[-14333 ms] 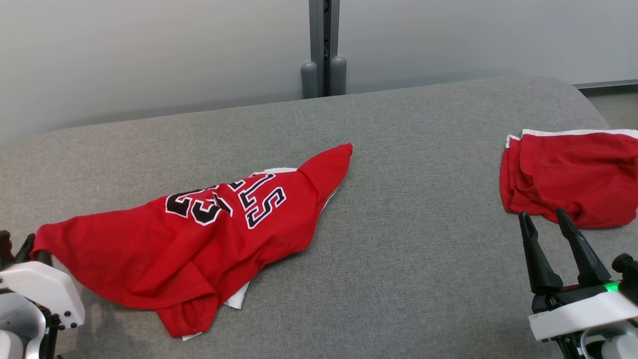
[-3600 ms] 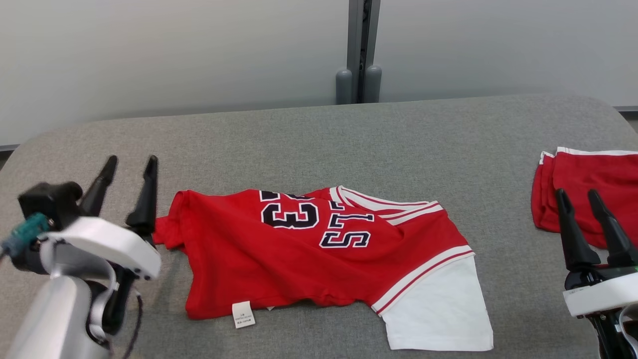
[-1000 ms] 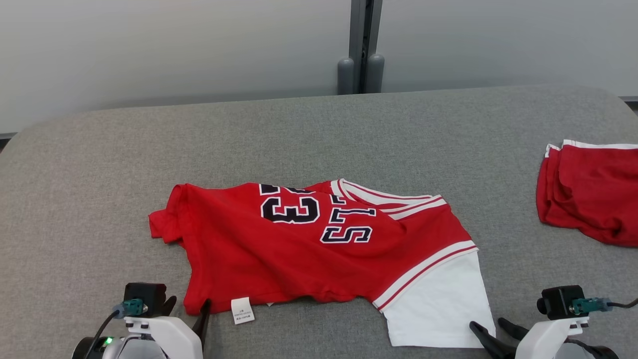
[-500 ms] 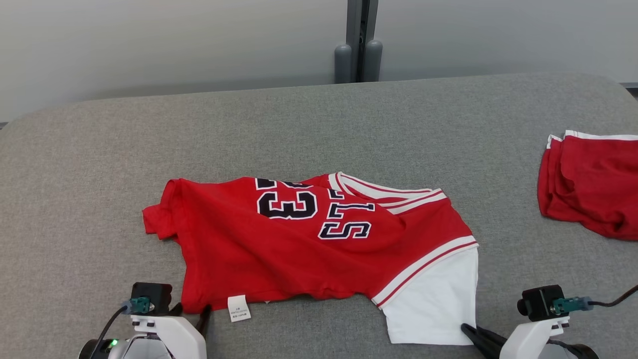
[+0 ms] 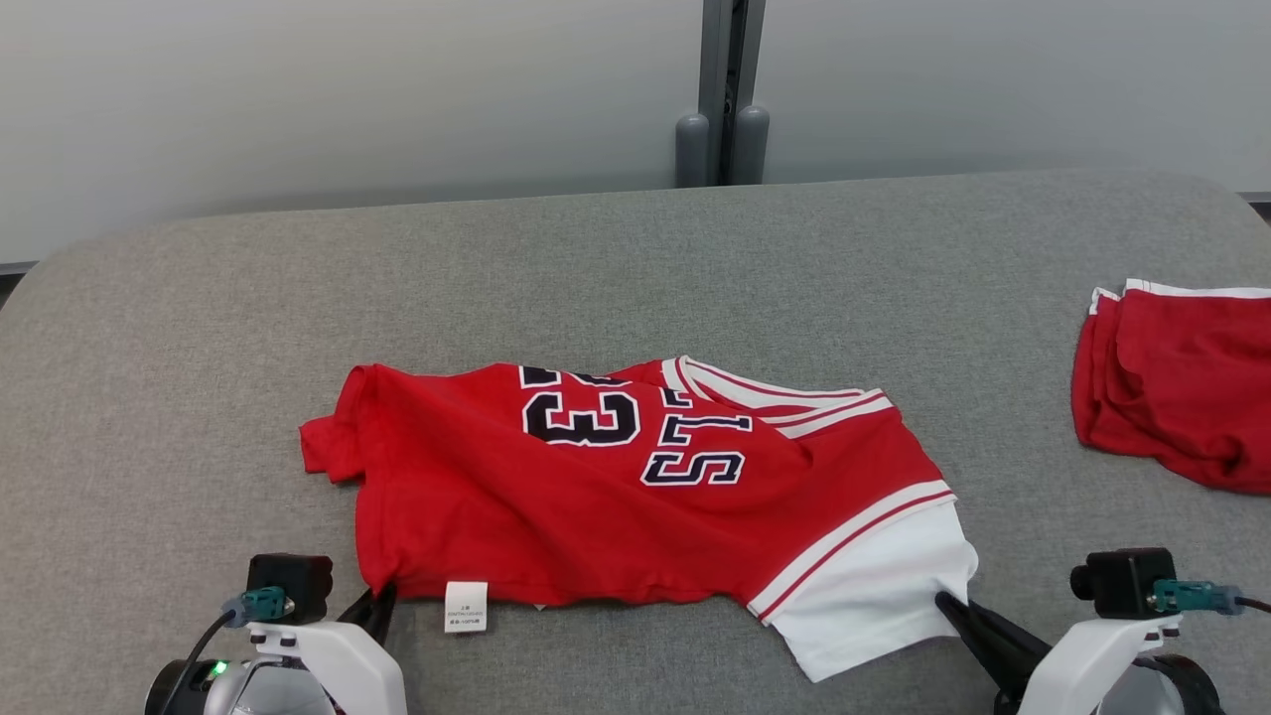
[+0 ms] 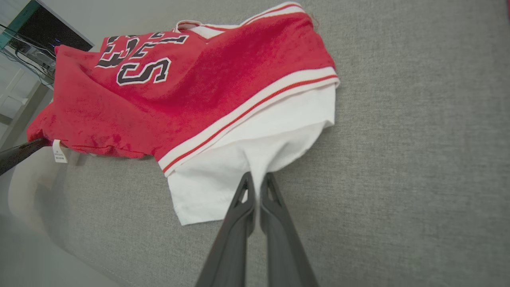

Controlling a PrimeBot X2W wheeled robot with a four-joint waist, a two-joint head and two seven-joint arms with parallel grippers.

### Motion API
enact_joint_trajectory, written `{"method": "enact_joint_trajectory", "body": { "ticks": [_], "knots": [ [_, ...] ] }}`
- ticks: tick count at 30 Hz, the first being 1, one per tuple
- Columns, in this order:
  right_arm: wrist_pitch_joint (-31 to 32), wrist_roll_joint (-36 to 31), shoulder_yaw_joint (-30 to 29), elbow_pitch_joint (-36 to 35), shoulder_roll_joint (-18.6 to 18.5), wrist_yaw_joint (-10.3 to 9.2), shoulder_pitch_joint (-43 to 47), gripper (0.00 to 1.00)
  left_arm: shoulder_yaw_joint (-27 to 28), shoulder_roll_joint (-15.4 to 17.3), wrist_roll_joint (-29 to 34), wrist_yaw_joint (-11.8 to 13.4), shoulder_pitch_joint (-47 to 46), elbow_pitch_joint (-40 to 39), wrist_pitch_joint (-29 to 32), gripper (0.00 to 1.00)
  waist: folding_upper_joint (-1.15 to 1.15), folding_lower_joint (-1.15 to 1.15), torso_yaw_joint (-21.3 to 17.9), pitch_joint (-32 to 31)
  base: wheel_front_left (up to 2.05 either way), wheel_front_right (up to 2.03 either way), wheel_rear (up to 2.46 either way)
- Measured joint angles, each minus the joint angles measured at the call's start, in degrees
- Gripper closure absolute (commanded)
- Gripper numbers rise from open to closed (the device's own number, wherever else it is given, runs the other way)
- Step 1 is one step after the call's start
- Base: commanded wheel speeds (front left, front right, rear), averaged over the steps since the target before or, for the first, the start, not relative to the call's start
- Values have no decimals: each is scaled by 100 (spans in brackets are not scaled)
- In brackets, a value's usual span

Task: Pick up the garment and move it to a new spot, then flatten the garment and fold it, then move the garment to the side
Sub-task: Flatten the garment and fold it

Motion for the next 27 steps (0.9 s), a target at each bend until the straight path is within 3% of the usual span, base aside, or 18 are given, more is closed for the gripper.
{"method": "enact_joint_trajectory", "body": {
  "ticks": [8, 14, 21, 27],
  "knots": [
    [-572, 477, -203, -1026, -157, 0, -42, 100, -120, 118, -12, -89, -115, -814, 158, 100, 0, 0, -35, -9, 0, 0, 0],
    [-811, 849, -294, -1445, -456, 0, -936, 100, -328, 382, 186, -274, -1260, -1035, 490, 100, 0, 0, -75, 219, 0, 0, 0],
    [-956, 1689, -100, -1274, -745, -1, -2858, 100, -474, 374, 236, -402, -3312, -274, 350, 100, 0, 0, -140, 803, 0, 0, 0],
    [-1167, 2112, 194, -552, -873, -1, -4716, 100, -636, 247, 383, -459, -5211, 648, 119, 100, 0, 0, -180, 1493, 0, 0, 0]
  ]
}}
